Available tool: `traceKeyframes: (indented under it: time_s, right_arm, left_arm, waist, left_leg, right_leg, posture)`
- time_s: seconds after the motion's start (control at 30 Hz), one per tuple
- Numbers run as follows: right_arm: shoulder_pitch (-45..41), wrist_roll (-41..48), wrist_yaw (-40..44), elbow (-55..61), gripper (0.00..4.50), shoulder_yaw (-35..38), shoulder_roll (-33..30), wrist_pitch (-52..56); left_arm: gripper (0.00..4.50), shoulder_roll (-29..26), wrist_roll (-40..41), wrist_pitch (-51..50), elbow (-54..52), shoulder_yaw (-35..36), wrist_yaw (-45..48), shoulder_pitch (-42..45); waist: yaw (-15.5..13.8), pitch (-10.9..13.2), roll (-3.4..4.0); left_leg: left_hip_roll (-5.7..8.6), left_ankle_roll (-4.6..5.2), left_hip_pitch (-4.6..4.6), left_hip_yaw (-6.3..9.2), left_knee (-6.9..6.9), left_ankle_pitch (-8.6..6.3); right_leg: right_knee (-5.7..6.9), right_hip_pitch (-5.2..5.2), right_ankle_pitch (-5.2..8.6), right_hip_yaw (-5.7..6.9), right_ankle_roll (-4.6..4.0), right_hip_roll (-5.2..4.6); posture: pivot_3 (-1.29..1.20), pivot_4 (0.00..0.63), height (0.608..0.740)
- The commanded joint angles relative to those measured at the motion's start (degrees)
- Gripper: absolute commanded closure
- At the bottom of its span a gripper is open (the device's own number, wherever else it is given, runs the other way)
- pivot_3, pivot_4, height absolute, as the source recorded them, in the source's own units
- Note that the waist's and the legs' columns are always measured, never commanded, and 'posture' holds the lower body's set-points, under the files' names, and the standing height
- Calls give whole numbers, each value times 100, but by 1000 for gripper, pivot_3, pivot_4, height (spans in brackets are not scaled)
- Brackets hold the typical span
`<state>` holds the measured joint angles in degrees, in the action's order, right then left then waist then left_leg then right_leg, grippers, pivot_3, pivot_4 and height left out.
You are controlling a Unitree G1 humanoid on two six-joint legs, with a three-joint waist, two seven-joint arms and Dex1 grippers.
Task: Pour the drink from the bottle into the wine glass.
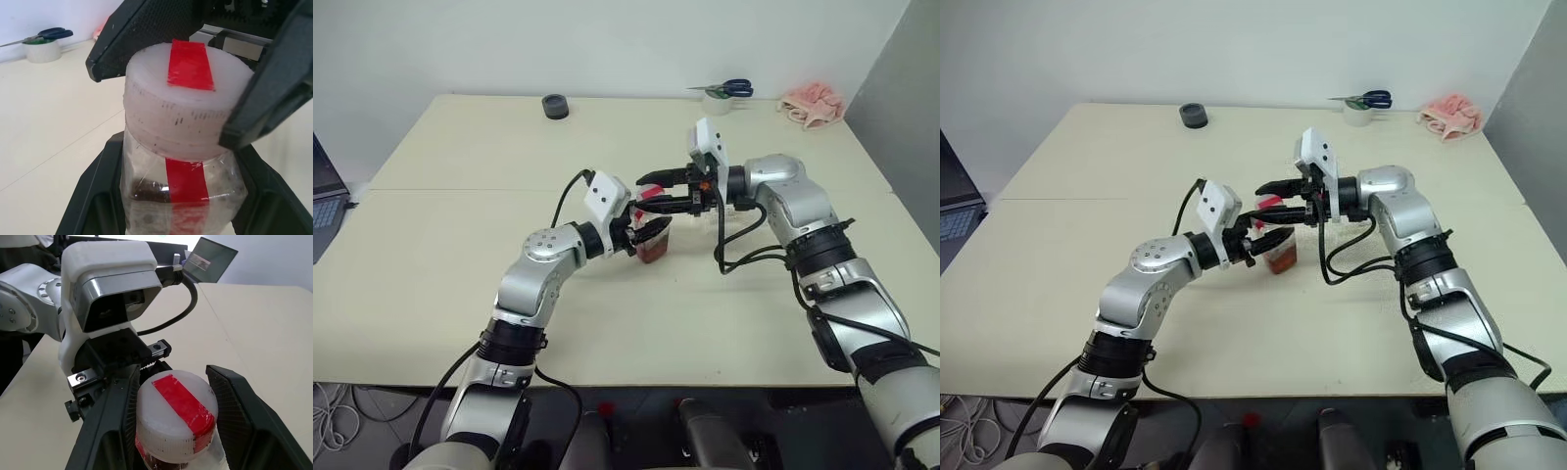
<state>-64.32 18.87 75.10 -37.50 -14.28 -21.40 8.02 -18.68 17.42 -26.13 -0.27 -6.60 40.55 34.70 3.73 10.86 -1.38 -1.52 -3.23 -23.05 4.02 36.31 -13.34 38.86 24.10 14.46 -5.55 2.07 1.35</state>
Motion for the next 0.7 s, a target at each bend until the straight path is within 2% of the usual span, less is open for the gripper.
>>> traceKeyframes:
  time_s: [0.03,0.23,0.27,0.4,0.53,0.7]
  right_arm:
    - [-56,-200,78,-104,2305,256,-363,184]
    - [69,-202,-66,377,207,446,-466,327]
    - [121,-241,-114,494,0,459,-486,335]
    - [410,-131,-349,1358,0,588,-584,798]
    - [1008,61,-682,2810,0,666,-724,1529]
    - [1538,32,-2027,4294,0,741,-481,2697]
  left_arm:
    - [2344,-97,164,50,-456,276,2,19]
    - [2344,-72,159,62,-397,266,-10,50]
    - [2344,-63,166,56,-384,270,0,54]
    - [2344,-26,164,80,-324,264,48,42]
    - [2344,34,138,87,-292,221,56,68]
    - [2344,130,124,73,-293,155,54,184]
  waist:
    - [-2,0,0]
    - [-36,1,2]
    - [-33,1,2]
    - [-31,2,4]
    - [-51,2,4]
    - [-44,2,3]
  left_leg:
    - [1,0,0,0,0,0]
    - [3,-1,0,1,3,0]
    - [3,-1,0,1,3,0]
    - [1,-1,0,0,2,0]
    - [2,-1,-2,4,3,0]
    - [4,-1,-1,4,7,1]
  right_leg:
    - [0,0,0,-1,0,-2]
    - [3,0,0,0,0,-4]
    - [3,0,0,0,0,-4]
    - [4,2,0,-1,0,-3]
    - [4,1,0,1,0,-4]
    - [6,0,1,0,1,-5]
  posture:
    - [0,150,740]
    - [0,150,740]
    - [0,150,740]
    - [0,150,740]
    - [0,150,740]
    - [0,150,740]
